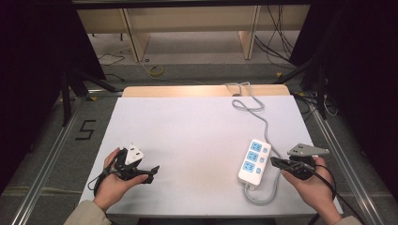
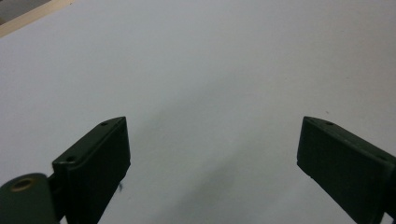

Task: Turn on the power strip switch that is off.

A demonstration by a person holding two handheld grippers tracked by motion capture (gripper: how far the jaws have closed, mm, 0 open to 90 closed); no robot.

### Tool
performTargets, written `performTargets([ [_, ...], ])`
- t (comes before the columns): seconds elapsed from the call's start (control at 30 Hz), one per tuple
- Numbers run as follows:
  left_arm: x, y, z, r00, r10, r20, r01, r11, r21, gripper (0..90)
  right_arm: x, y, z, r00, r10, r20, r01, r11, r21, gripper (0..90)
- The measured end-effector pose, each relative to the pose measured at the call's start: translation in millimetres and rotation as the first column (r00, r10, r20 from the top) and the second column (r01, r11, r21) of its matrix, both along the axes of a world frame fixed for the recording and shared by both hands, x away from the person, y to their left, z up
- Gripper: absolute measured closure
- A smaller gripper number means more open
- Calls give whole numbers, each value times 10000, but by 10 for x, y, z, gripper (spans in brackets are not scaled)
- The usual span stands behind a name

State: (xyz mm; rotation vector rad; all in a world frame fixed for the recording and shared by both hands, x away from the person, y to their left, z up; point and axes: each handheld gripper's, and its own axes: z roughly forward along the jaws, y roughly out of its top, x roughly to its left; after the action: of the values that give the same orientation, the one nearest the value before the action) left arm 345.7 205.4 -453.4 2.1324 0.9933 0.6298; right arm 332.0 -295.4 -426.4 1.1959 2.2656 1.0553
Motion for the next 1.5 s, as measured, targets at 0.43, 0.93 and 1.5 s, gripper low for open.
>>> performTargets([
  [0.43,2,-4,0,10000,16,-1,-16,10000,-19,97,18,67,22,9995,198,-256,-199,9998,-58,900],
  [0.93,2,-7,-3,10000,10,18,-10,10000,-13,98,51,148,39,9979,402,-517,-407,9991,-95,900],
  [1.5,2,-8,-5,10000,9,7,-9,10000,16,98,105,191,40,9947,498,-896,-521,9984,-240,900],
])
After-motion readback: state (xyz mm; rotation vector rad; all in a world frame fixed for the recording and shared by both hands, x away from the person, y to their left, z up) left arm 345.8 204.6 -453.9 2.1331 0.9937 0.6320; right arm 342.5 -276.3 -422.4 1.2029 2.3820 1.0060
